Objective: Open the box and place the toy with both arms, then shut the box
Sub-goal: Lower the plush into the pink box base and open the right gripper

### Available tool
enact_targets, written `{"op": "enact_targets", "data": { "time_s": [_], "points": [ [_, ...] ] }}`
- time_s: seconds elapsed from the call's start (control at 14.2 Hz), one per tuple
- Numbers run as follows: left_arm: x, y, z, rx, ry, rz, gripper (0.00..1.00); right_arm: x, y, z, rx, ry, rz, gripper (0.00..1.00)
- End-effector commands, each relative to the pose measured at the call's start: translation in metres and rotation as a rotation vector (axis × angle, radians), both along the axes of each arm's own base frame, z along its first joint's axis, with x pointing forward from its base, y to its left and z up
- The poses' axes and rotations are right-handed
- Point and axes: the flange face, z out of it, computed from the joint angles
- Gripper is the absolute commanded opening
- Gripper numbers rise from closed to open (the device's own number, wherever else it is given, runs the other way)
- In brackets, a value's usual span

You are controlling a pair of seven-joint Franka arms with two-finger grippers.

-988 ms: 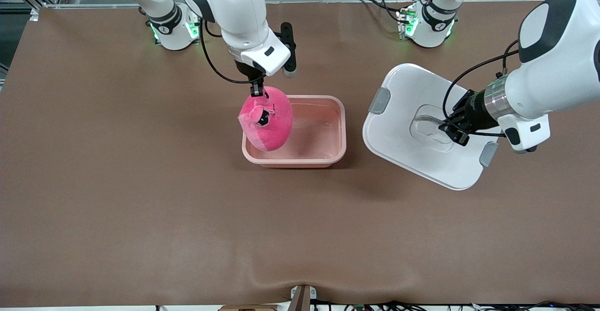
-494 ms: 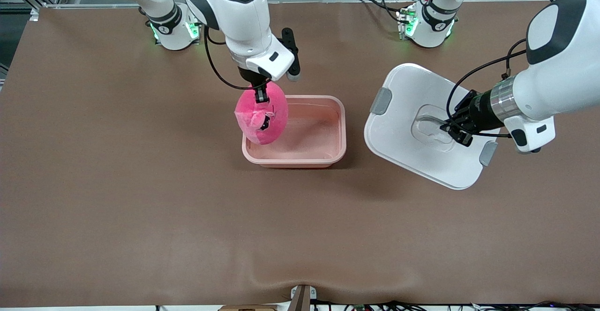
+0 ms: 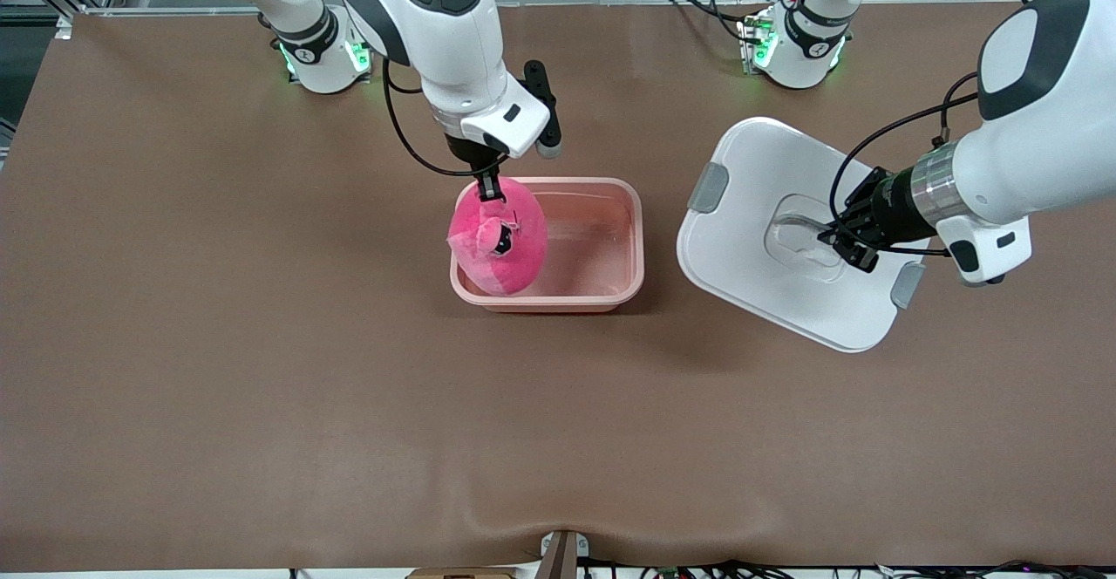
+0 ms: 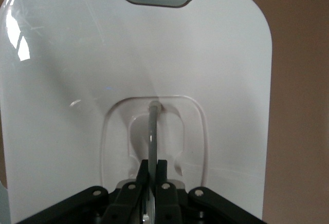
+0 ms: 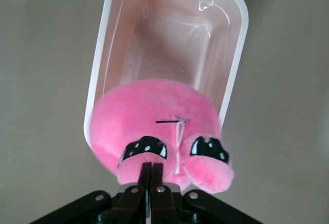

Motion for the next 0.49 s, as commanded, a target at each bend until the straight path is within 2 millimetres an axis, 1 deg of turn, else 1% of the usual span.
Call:
{"op": "enact_targets", "data": {
  "time_s": [0.0,0.42],
  "points": [
    [-0.0069,0.0007,0.0064,-0.018,0.006,-0.002,0.00,0.0020,-0.0001,0.0049,-0.009,-0.026,0.045,0.00],
    [-0.0077,-0.0002,0.0064,-0.015,0.008,-0.002,0.00,0.0035,0.0013,0.0050,-0.019,-0.052,0.076,0.00]
  ]
}}
